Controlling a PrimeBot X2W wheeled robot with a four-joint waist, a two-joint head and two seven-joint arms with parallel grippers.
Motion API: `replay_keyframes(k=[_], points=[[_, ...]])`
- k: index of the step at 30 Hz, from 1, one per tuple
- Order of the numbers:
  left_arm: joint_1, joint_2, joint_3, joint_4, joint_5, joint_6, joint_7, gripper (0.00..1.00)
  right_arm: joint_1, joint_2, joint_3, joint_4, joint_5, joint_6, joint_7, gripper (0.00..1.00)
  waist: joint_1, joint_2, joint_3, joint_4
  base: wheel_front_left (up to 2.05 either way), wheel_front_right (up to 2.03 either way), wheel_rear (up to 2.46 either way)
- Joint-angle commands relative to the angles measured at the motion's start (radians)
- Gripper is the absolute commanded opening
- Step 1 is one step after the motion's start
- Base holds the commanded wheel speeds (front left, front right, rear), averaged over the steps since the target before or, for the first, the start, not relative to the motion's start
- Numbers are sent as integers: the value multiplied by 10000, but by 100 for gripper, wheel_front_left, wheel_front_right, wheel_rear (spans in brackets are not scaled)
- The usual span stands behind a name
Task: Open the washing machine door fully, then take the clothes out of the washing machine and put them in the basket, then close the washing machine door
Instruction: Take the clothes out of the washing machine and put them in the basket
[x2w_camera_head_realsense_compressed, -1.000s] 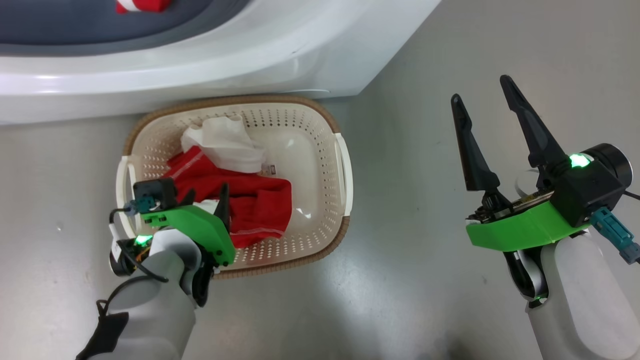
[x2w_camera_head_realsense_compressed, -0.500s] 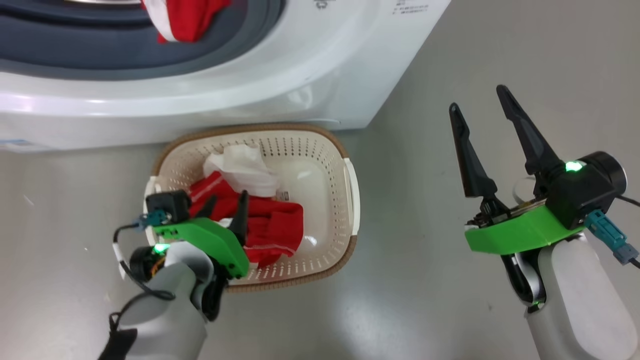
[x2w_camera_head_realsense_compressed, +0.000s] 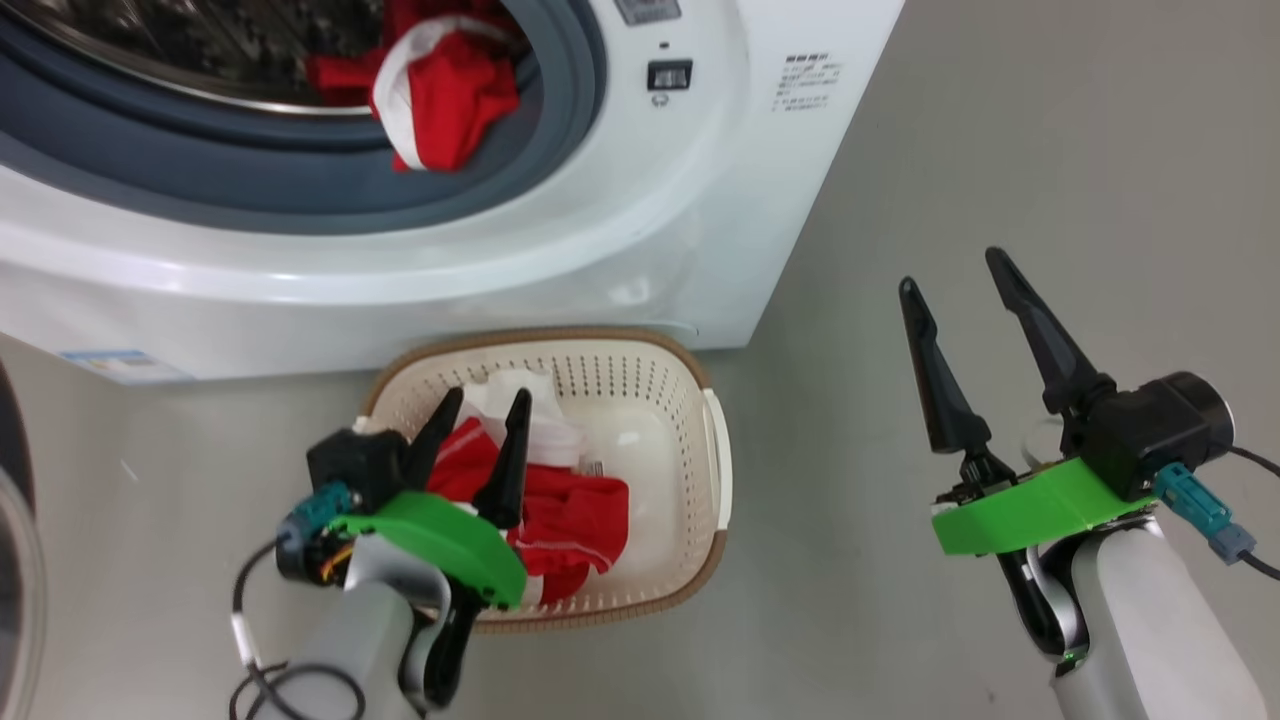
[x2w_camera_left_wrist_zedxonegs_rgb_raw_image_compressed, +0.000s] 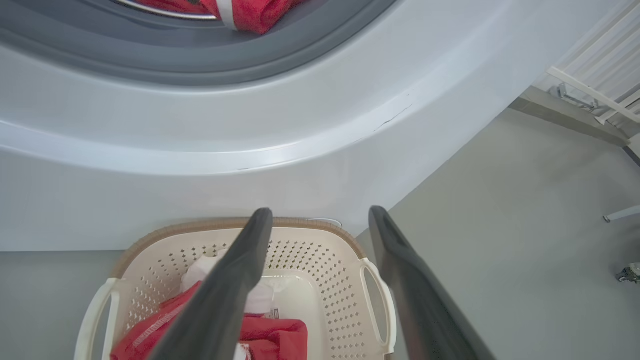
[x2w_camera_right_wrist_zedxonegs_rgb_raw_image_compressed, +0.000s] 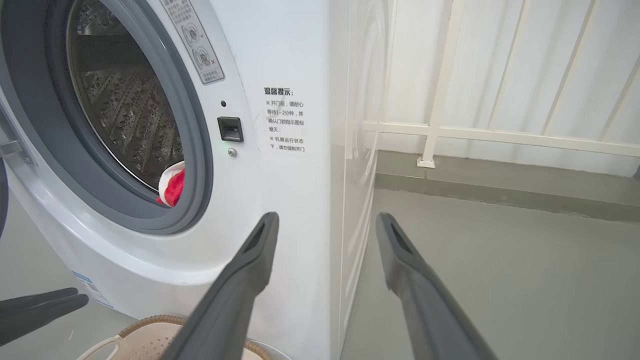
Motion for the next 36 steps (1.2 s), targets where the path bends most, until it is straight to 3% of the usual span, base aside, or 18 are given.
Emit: replay_keyframes(k=[1,6,17,27,36], points=[[435,230,442,-537,353,167,-121,100,200,22,170,-181,9,46,-63,100,-1,0,-544,47,0,0,0],[1426,162,1226,-1800,1070,502,-121,100,449,22,170,-113,48,46,-63,100,-1,0,-1100,30,0,0,0],[2661,78,2244,-3480,2133,603,-122,100,903,22,36,-94,-347,46,-63,100,-1,0,-1874,-4,0,0,0],[3766,79,2930,-5147,3182,501,-122,100,1407,22,-331,-173,-542,46,-63,100,-1,0,-2450,-146,0,0,0],[4877,71,3424,-5877,3501,404,-122,100,1973,22,-404,-213,-489,46,-63,100,-1,0,-3066,-310,0,0,0]])
